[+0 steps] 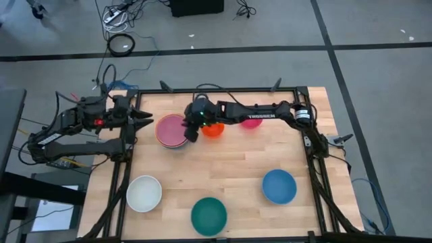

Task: Nest bowls inside each other
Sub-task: Stack the white bowl on top of the pink bowl

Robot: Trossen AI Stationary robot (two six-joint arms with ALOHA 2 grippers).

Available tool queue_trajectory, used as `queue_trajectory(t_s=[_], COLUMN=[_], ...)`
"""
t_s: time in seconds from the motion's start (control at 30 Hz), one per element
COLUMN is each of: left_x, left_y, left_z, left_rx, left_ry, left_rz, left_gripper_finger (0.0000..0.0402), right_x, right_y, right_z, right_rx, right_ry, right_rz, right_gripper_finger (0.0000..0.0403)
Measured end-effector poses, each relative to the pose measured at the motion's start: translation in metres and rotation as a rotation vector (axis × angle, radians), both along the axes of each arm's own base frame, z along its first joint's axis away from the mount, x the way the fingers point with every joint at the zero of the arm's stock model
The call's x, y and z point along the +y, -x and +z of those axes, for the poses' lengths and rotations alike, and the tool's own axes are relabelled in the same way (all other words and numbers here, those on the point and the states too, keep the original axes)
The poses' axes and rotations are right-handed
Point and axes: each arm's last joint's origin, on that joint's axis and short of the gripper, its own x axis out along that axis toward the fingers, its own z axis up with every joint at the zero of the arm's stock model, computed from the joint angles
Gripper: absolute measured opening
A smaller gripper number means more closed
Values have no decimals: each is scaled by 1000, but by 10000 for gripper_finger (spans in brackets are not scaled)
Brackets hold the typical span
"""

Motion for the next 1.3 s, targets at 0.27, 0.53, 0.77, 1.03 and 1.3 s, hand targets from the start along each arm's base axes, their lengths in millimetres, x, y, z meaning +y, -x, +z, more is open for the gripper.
queue_trajectory(t_s=[0.27,0.53,0.77,1.03,1.3], left_x=[-8,-14,-25,-42,-55], left_y=[12,-4,-20,-30,-40], left_z=[-47,-88,-96,-111,-127], left_rx=[382,517,532,767,983], left_ry=[443,577,660,551,385], left_rz=[24,-80,-293,-461,-518], left_gripper_finger=[138,138,138,138,138], right_x=[71,145,167,175,177], right_y=[58,159,217,221,216], right_z=[66,151,182,166,143], right_rx=[181,121,3,101,180], right_ry=[191,437,255,226,233], right_rz=[53,-113,-148,-172,-199], right_gripper_finger=[86,86,86,86,86])
